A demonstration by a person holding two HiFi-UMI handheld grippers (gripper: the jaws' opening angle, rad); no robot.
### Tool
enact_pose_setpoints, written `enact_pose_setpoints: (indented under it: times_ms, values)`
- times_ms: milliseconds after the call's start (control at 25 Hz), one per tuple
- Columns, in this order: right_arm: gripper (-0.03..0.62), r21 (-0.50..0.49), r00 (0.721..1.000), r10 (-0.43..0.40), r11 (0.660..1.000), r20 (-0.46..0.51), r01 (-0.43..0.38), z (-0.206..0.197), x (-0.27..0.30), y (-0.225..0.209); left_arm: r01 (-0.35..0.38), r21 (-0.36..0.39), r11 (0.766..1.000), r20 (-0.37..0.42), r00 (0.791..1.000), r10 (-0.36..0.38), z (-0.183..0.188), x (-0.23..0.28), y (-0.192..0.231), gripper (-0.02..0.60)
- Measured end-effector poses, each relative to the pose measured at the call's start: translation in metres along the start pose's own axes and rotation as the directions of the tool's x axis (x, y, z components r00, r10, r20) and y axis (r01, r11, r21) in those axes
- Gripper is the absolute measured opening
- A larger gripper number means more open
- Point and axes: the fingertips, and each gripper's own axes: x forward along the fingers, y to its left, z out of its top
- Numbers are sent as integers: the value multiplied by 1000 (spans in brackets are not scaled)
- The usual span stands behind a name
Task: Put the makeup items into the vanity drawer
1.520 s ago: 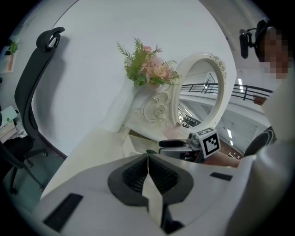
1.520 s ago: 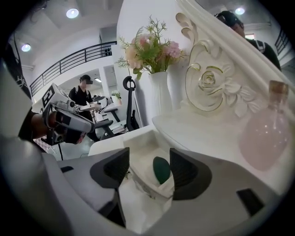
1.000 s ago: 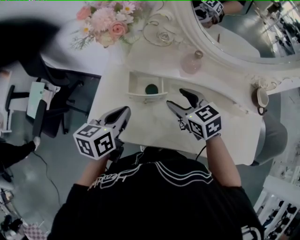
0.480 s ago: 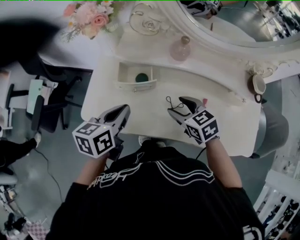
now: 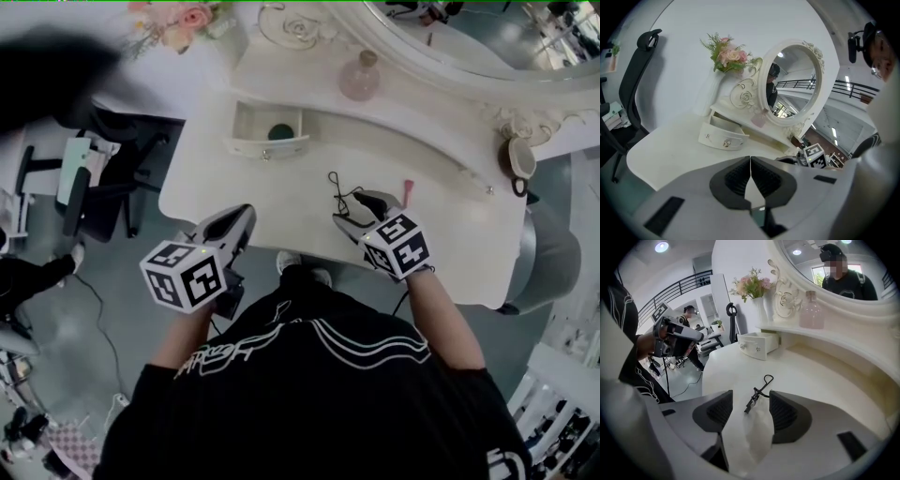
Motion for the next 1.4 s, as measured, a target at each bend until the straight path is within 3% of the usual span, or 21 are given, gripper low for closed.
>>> enact_pose_setpoints:
  times_ms: [560,760,1080,1400]
  values:
    - [96,15,1000,-16,1000,-17,17,-14,19,-1,-77,-29,997,18,997,77,-24,-6,-7,25]
    - [79,24,1000,-17,1000,-20,18,-17,17,-1,-96,-40,995,32,995,98,-23,-8,-8,25]
    - [52,54,999,-45,998,-17,46,-8,16,-4,-46,-33,998,9,999,46,-21,-1,-4,25]
    - [51,61,998,-46,997,49,43,37,4,9,0,-35,999,-16,1000,-1,-7,2,16,25]
